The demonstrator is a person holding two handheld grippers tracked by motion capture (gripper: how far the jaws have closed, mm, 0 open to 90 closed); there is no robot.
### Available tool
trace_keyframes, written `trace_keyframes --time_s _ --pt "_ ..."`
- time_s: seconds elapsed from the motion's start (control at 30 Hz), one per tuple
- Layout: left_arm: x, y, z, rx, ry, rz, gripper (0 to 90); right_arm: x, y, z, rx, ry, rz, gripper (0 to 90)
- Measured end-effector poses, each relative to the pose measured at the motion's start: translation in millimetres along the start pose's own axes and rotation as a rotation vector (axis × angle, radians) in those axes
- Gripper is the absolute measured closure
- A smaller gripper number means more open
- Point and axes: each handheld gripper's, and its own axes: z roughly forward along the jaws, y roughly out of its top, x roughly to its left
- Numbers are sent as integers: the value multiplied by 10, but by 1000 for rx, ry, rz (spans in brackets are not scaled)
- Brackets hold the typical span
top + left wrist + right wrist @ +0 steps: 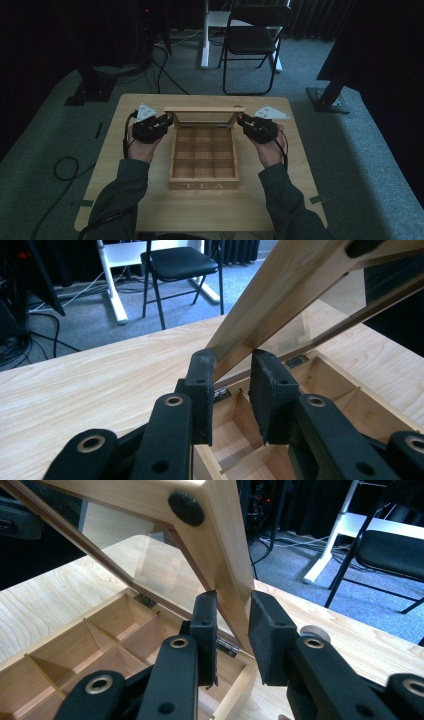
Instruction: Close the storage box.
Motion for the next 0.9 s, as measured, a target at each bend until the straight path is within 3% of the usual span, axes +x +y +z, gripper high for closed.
trace_keyframes --time_s 0.9 --pt "-59 -102 -83 -3 -8 3 716 91 -100 -78 5 -10 -16 728"
